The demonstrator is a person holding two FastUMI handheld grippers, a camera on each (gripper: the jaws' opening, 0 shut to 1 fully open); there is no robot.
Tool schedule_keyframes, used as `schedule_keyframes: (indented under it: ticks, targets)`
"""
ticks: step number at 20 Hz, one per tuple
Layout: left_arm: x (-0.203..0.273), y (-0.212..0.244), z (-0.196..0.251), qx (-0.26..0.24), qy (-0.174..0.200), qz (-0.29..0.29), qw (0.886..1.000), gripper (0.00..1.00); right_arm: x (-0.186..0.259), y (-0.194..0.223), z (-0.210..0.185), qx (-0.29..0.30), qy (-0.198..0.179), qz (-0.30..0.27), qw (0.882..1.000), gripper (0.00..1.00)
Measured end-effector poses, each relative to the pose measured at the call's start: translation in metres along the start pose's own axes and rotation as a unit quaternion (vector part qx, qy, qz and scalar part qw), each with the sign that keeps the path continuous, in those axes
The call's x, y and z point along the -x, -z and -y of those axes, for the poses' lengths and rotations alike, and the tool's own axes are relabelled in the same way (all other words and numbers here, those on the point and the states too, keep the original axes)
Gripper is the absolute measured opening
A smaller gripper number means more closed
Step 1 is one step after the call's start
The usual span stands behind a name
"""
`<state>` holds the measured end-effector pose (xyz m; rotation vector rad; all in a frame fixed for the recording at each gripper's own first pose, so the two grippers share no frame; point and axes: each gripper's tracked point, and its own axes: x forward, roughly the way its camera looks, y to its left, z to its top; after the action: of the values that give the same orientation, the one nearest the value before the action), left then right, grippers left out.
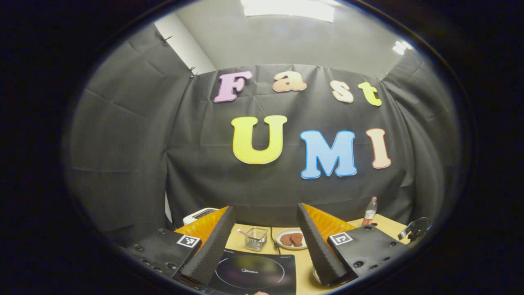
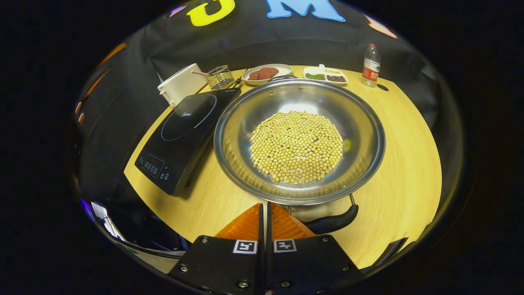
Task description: First push the handle of the pot to place it horizontally, then grasp the pot with both hands and set it on the induction cooktop.
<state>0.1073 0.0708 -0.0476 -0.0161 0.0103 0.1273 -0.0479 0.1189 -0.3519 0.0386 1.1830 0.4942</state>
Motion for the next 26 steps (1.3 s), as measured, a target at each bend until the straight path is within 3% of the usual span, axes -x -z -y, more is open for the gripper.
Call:
schedule_keyframes:
  ticks: [3,4,11,18,20,23,25,26]
  targets:
    - [-0.003,0.003,0.017,-0.002,0.001,-0.006,1.0,1.0,0.003,-0.005,0.021,-0.009,0.005,0.004,1.0,0.01]
    - [-0.004,0.002,0.022,-0.001,0.001,-0.006,1.0,0.94,0.004,-0.003,0.027,-0.01,0.006,0.001,1.0,0.01]
    - [-0.01,0.006,0.055,-0.005,0.004,-0.013,1.0,0.94,0.008,-0.005,0.062,-0.006,0.017,-0.002,1.0,0.01]
    - [-0.014,0.011,0.082,-0.008,0.005,-0.02,1.0,0.94,0.012,-0.007,0.105,-0.002,0.052,-0.002,0.999,0.01]
    - [-0.014,0.012,0.089,-0.012,0.005,-0.022,1.0,1.0,0.013,-0.01,0.12,0.0,0.068,0.001,0.998,0.01]
    - [-0.016,0.015,0.097,-0.015,0.006,-0.026,1.0,1.0,0.014,-0.015,0.141,0.002,0.088,0.009,0.996,0.01]
    - [-0.017,0.017,0.104,-0.019,0.006,-0.028,0.999,0.94,0.016,-0.02,0.154,-0.001,0.098,0.016,0.995,0.01]
    - [-0.017,0.018,0.107,-0.021,0.007,-0.029,0.999,0.97,0.016,-0.022,0.16,-0.003,0.102,0.018,0.995,0.01]
